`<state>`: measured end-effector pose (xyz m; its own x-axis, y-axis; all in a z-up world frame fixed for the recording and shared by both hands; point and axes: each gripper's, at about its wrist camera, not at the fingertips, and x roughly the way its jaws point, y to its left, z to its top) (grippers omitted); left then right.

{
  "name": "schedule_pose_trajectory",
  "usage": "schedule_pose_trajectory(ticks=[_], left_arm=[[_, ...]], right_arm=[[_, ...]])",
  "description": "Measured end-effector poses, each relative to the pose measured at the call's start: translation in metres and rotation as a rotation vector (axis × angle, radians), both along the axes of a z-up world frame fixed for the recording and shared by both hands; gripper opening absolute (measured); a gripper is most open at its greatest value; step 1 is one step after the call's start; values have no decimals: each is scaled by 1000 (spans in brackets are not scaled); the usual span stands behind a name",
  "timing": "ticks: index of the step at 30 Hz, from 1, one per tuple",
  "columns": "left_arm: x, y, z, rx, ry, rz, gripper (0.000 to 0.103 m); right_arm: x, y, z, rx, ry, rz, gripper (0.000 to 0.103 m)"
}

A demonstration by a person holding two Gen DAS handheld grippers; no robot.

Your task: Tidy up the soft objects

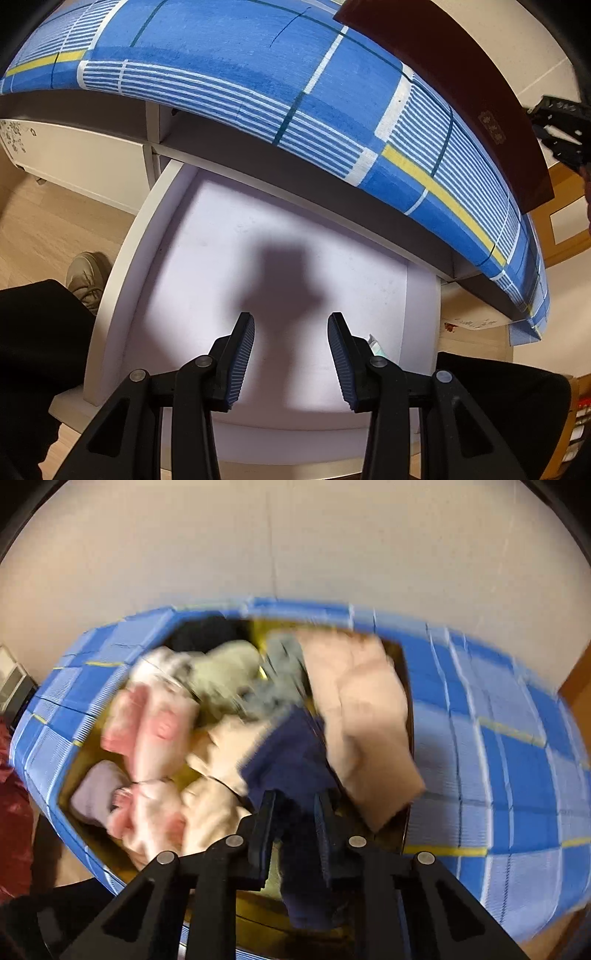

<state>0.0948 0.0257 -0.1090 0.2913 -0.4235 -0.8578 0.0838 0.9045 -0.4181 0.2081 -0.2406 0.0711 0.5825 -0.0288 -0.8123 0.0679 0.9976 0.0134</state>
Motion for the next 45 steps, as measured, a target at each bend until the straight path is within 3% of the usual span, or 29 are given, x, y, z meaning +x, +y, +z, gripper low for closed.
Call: schedule_pose_trajectory(ticks=[2,5,8,10,13,16,18,21,25,28,33,39,45], left_arm=[[0,-2,1,-9,-3,-4,41],[-1,-6,3,-3,-12,-25,41],[-1,-7,3,0,-12,-31,41],[-1,-4,1,-8,-4,-23,41],[0,0,1,-19,0,-12,41],[0,-1,2,-26,-3,-13,41],[0,-2,3,-25,-6,-18,41],[1,-4,3,-24,-6,-24,41],[-1,-7,3,-3,-11,-34,41],[0,-3,2,7,-9,-18,41],[1,0,-2,42,-1,6,41],[0,1,-9,109,2,2,41],[0,8,-16,152,18,19,41]], right_arm=[[-3,13,12,35,-66,47,34],[7,37,14,79,-72,122,34],[25,66,8,78,-52,184,33],[35,84,-2,44,-10,216,25],[48,83,-20,-39,66,120,23],[55,59,-35,61,110,10,23],[53,62,-33,100,101,74,24],[40,70,-29,149,88,182,27],[5,57,-8,234,-9,189,34],[-34,51,12,218,-86,236,42],[-110,44,23,212,-136,361,44],[-181,59,-31,106,9,482,51],[-193,78,-157,-76,363,482,51]])
